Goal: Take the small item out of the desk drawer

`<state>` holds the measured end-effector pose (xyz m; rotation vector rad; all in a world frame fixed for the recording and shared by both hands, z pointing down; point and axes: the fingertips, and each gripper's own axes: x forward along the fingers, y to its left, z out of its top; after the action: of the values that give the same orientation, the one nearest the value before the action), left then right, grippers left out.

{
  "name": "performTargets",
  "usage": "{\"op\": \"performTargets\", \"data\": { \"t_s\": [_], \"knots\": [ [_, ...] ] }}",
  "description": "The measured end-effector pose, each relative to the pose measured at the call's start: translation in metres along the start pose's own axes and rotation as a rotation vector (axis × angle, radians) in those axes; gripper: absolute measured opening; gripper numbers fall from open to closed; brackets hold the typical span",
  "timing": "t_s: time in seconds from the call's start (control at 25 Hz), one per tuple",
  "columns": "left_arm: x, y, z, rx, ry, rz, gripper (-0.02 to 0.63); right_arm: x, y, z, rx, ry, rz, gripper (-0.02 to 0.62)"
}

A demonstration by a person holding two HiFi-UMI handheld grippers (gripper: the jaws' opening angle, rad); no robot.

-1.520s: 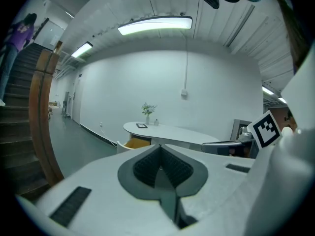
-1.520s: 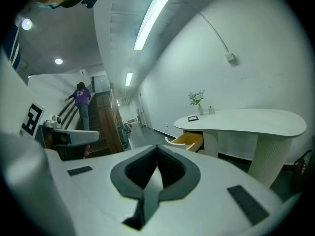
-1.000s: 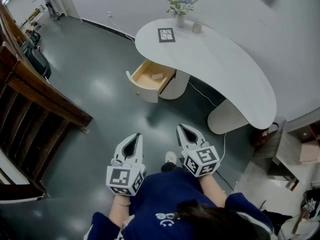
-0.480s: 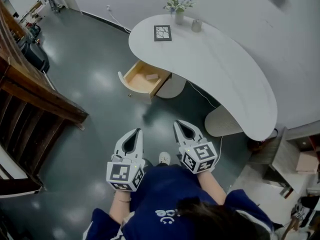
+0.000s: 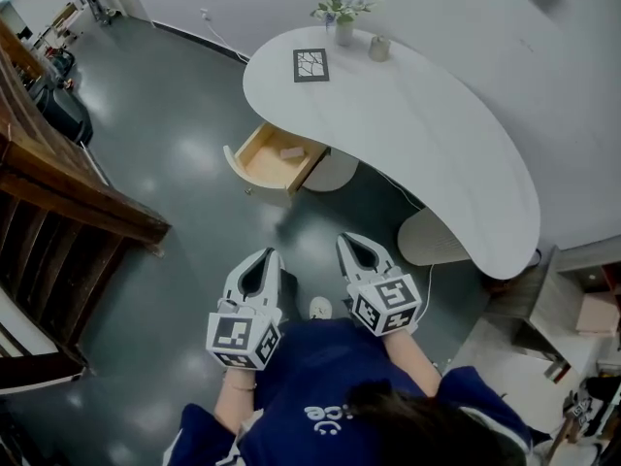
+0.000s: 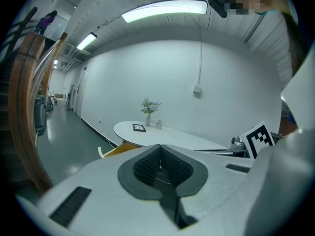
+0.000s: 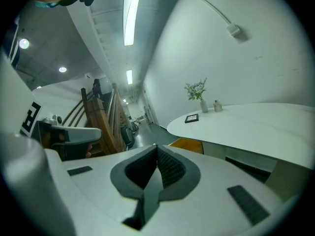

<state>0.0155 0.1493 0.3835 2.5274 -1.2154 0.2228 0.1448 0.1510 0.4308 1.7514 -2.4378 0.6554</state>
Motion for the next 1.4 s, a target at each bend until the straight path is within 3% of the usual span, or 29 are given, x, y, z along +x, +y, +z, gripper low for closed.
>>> {"op": "performTargets", "data": {
  "t_s": [0.4, 0.92, 1.4],
  "knots": [
    [0.053, 0.038, 0.029, 0.047, 0.02, -0.026, 0.003, 0.043, -0.017, 0.022, -0.004, -0.006, -0.045, 0.008],
    [0.125, 0.127, 0.049, 0.066, 0.07, -0.093, 0.003, 0.14, -0.015, 0.041, -0.1, 0.097, -0.112, 0.008],
    [0.158, 0.214, 0.064, 0.092, 0.107, -0.121, 0.003, 0.233, -0.007, 0.032, -0.172, 0.224, -0.139, 0.011]
  ]
}}
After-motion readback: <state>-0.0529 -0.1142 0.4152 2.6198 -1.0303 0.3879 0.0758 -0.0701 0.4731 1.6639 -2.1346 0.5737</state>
